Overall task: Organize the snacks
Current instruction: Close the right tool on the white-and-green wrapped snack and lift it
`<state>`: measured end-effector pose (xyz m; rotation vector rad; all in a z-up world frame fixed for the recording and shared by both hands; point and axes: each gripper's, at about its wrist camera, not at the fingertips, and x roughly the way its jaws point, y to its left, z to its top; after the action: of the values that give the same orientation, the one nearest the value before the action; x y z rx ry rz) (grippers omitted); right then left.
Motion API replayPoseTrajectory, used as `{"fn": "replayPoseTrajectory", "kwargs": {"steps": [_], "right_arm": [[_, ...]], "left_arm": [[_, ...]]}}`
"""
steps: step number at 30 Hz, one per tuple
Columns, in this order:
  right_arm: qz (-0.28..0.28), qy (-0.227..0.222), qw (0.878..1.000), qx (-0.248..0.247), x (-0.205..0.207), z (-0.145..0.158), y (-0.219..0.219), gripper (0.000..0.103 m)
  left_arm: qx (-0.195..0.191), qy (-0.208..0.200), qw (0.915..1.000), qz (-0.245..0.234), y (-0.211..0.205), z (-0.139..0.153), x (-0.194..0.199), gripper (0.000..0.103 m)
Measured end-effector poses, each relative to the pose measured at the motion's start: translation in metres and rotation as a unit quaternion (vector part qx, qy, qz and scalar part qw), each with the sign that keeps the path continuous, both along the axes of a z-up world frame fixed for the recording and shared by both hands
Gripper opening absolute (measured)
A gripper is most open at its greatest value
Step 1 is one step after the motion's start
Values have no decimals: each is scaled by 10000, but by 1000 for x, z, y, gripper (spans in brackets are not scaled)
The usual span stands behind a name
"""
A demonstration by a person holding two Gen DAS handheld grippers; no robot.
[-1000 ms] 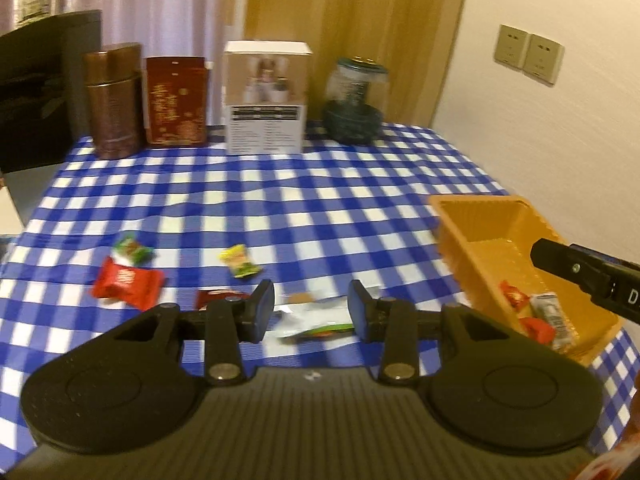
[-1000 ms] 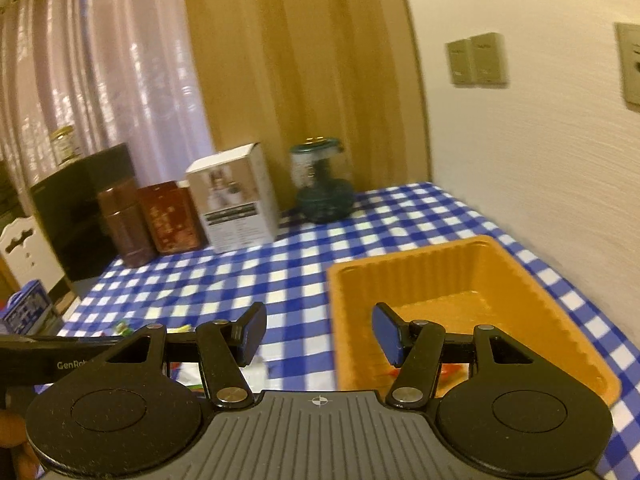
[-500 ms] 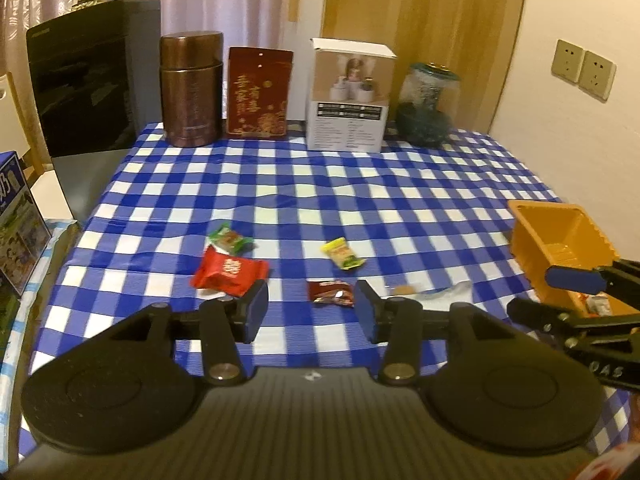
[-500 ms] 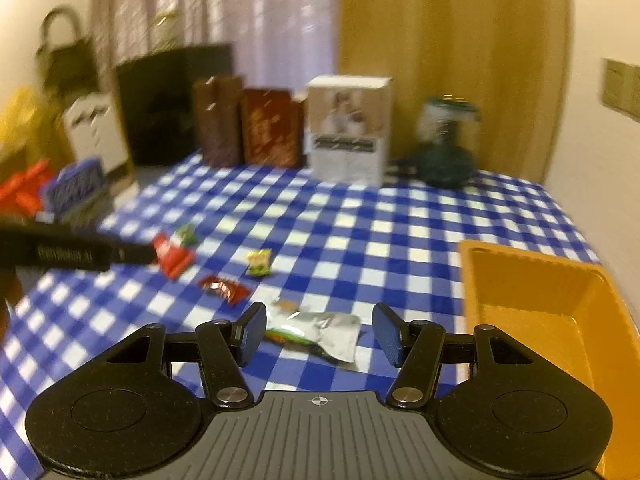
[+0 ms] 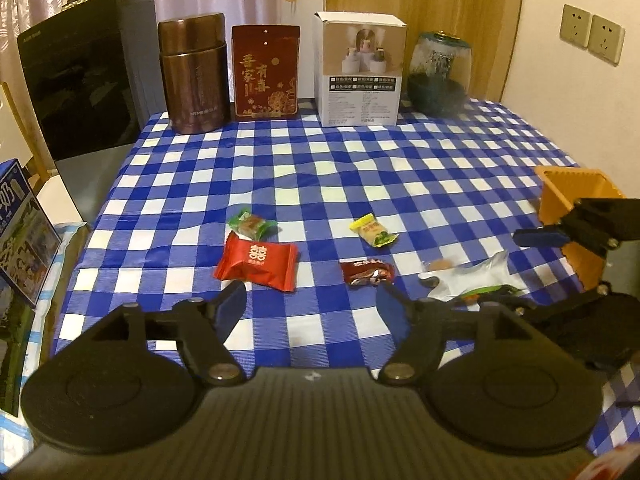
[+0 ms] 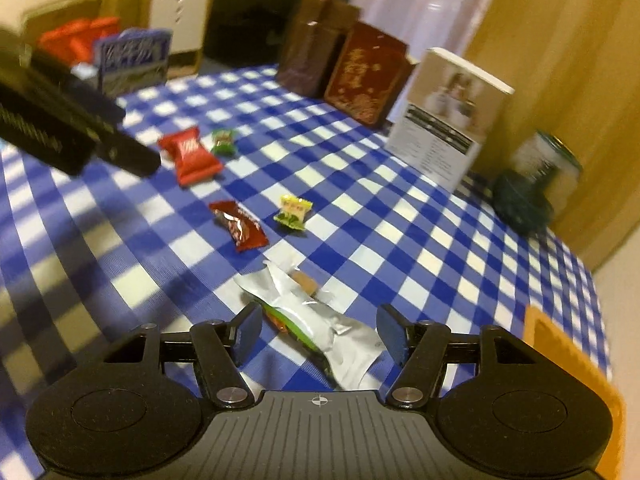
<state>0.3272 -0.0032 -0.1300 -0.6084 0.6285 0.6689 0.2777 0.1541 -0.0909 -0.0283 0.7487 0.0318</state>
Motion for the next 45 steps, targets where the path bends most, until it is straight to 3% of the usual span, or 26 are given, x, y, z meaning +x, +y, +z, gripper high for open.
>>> {"fn": "replayPoseTrajectory", "kwargs": {"steps": [10,14,23,39,45], "right_arm": [[363,377,9983,-266,28,-22,15,63],[104,764,9970,-27,39,-19,9,63],[-244,1789,9813,662,39,-7,-6,38],[-135,1978,9778,679,22,-10,-9,32],[-355,2000,9732,1074,21,0,-14,31]], "left_arm": [[-226,100,9997,-92,0,-5,7,69],[-236,129,9996,-101,0,-7,7,69],[-290,194,9994,-12,3,-10,10,69],[-300,339,9989,95,3,-17,15,69],[-225,306,9992,158,4,-19,16,69]]}}
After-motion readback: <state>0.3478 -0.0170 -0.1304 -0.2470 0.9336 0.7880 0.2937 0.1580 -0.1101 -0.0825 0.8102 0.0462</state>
